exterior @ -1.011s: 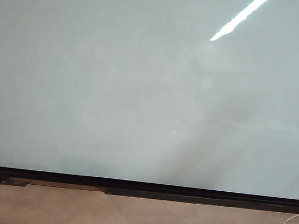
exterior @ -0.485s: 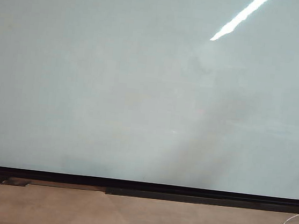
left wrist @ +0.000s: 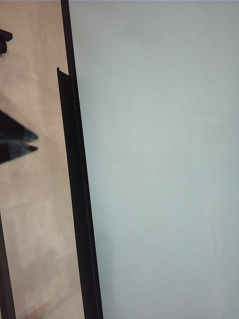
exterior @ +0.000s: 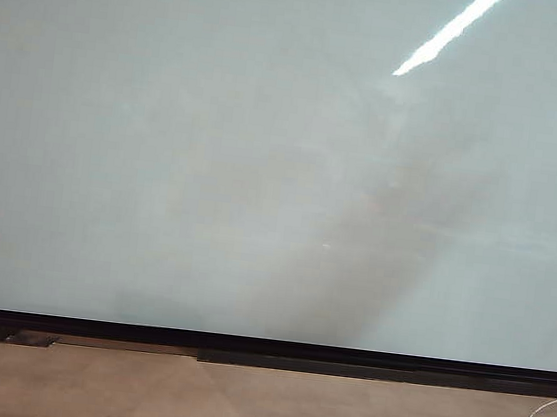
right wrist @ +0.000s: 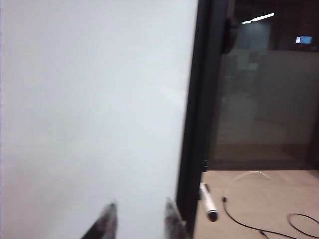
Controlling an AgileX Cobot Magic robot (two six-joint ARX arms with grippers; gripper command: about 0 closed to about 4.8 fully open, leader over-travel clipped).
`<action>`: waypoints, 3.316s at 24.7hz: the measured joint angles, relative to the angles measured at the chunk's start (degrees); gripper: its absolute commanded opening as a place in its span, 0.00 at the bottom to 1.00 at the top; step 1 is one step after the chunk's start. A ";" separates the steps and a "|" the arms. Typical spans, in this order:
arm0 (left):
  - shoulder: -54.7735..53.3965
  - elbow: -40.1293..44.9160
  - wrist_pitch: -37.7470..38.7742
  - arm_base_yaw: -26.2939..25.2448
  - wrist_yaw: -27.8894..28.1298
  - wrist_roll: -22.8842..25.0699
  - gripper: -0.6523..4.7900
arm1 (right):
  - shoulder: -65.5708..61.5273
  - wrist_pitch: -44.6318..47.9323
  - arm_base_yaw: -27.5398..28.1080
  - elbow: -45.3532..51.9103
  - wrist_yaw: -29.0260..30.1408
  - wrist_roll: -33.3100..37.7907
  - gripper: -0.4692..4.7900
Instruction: Pick up the pen on the shelf to the right of the whiteboard and draw a triangle.
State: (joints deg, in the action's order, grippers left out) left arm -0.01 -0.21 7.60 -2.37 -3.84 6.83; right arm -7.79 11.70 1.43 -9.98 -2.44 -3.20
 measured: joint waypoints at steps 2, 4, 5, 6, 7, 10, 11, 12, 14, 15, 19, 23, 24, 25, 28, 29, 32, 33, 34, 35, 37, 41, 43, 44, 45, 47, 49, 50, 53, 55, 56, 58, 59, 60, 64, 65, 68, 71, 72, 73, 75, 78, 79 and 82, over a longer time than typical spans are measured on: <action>0.00 0.00 0.00 0.00 -0.02 0.00 0.11 | -5.40 2.40 4.68 -1.73 3.17 -0.31 0.46; 0.00 0.00 0.02 0.00 0.00 0.00 0.11 | -11.45 7.02 9.97 -3.02 7.15 0.07 0.55; 0.00 0.00 0.00 0.00 0.00 0.00 0.11 | -16.85 12.26 14.93 -3.87 12.24 1.09 0.60; 0.00 0.00 0.00 0.00 -0.02 0.00 0.11 | -22.64 18.67 20.37 -4.92 18.78 3.61 0.62; 0.00 0.00 0.00 0.00 0.00 0.00 0.11 | -27.08 23.19 23.43 -5.75 22.01 5.40 0.63; 0.00 0.00 0.02 0.00 0.00 0.00 0.11 | -38.12 33.88 30.14 -6.71 29.57 9.05 0.73; 0.00 0.00 0.02 0.00 0.00 0.00 0.11 | -46.45 40.57 32.50 -7.96 34.45 10.88 0.74; 0.00 0.00 0.00 0.00 0.00 0.00 0.11 | -53.57 45.44 32.98 -9.11 36.92 11.58 0.75; -0.02 0.00 0.02 0.00 -0.02 0.00 0.11 | -59.78 49.96 32.68 -9.38 38.88 11.76 0.76; 0.00 0.00 0.02 0.00 0.00 0.00 0.11 | -63.95 53.33 32.02 -9.94 39.76 11.76 0.76; 0.00 0.00 0.02 0.00 0.00 0.00 0.11 | -77.22 62.93 29.92 -12.26 40.65 11.21 0.76; 0.00 0.00 0.02 0.00 0.00 0.00 0.11 | -89.29 67.82 29.29 -16.72 40.11 9.84 0.77; 0.00 0.00 0.02 0.00 0.00 0.00 0.11 | -91.17 67.73 29.33 -17.29 40.06 9.31 0.79; 0.00 0.00 0.00 0.00 -0.02 0.00 0.11 | -92.65 67.65 29.40 -17.90 40.02 8.76 0.79; 0.00 0.00 0.02 0.00 0.00 0.00 0.11 | -95.51 67.80 29.38 -20.35 41.68 6.71 0.79; 0.00 0.00 0.02 0.00 -0.02 0.00 0.11 | -96.54 68.26 29.33 -21.18 42.23 5.97 0.79; 0.00 0.00 0.00 0.00 0.00 0.00 0.11 | -100.15 68.28 29.05 -23.43 43.21 4.22 0.79; 0.00 0.00 0.00 0.00 0.00 0.00 0.11 | -101.02 68.30 28.94 -24.33 43.19 4.13 0.79; 0.00 0.00 0.02 0.00 0.00 0.00 0.11 | -101.57 68.32 28.92 -25.00 43.19 4.11 0.79; 0.00 0.00 0.02 0.00 0.00 0.00 0.11 | -102.79 68.37 28.89 -26.03 43.17 4.04 0.79; 0.00 0.00 0.02 0.00 0.00 0.00 0.11 | -104.39 68.35 28.83 -27.41 43.15 3.91 0.79; 0.00 0.00 0.02 0.00 0.00 0.00 0.11 | -105.61 68.37 28.83 -28.92 43.15 3.89 0.79; 0.00 0.00 0.02 0.00 0.00 0.00 0.11 | -105.72 68.35 28.79 -29.22 43.21 3.87 0.79; 0.00 0.00 0.00 0.00 0.00 0.00 0.11 | -105.72 68.39 28.72 -29.46 43.17 3.85 0.79; 0.00 0.00 0.00 0.00 0.00 0.00 0.11 | -105.74 68.37 28.59 -29.75 43.17 3.80 0.79; 0.00 0.00 0.00 0.00 0.00 0.00 0.11 | -106.47 68.63 28.06 -30.69 43.17 3.78 0.79; 0.00 0.00 0.00 0.00 0.00 0.00 0.11 | -107.38 68.52 27.17 -31.12 43.04 3.78 0.79; 0.00 0.00 0.02 0.00 -0.02 0.00 0.11 | -107.86 68.52 26.71 -31.23 43.01 3.76 0.79; 0.00 0.00 0.00 0.00 0.00 0.00 0.11 | -108.59 68.37 25.53 -31.39 41.51 3.76 0.79; 0.00 0.00 0.00 0.00 0.00 0.00 0.11 | -109.09 68.52 25.03 -31.43 39.04 3.74 0.78; 0.00 0.00 0.02 0.00 0.00 0.00 0.11 | -109.39 68.41 25.05 -31.45 38.38 3.72 0.78; 0.00 0.00 0.00 0.00 0.00 0.00 0.11 | -109.44 68.39 25.09 -31.45 37.66 3.72 0.78; 0.00 0.00 0.00 0.00 0.00 0.00 0.11 | -109.44 68.41 25.16 -31.45 37.27 3.72 0.78; 0.00 0.00 0.02 0.00 0.00 0.00 0.11 | -109.44 68.41 25.24 -31.45 36.92 3.72 0.78; 0.00 0.00 0.00 0.00 0.00 0.00 0.11 | -109.44 68.46 25.62 -32.30 36.52 3.74 0.72; 0.00 0.00 0.02 0.00 0.00 0.00 0.11 | -109.46 68.41 25.59 -32.39 36.52 3.76 0.72; 0.00 0.00 0.00 0.00 0.00 0.00 0.11 | -109.46 68.43 25.46 -33.03 36.63 4.15 0.72; 0.00 0.00 0.00 0.00 0.00 0.00 0.11 | -109.46 68.43 25.46 -33.64 36.74 4.44 0.72; 0.00 0.00 0.02 0.00 0.00 0.00 0.11 | -109.46 68.43 25.46 -33.68 36.74 4.44 0.72; 0.00 0.00 0.00 0.00 0.00 0.00 0.11 | -109.46 68.41 25.46 -33.79 36.74 4.57 0.71; 0.00 0.00 0.02 0.00 0.00 0.00 0.11 | -109.46 68.43 25.44 -33.90 36.74 4.90 0.66; 0.00 0.00 0.02 0.00 0.00 0.00 0.11 | -109.50 68.41 25.42 -33.88 36.89 5.01 0.66; 0.00 0.00 0.00 0.00 0.00 0.00 0.11 | -109.50 68.41 25.42 -33.88 36.92 5.07 0.66; 0.00 0.00 0.00 0.00 0.00 0.00 0.11 | -109.50 68.41 25.42 -33.88 36.94 5.07 0.66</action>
State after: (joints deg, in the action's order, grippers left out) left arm -0.01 -0.21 7.60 -2.37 -3.84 6.83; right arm -117.30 80.12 26.85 -43.86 34.50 1.87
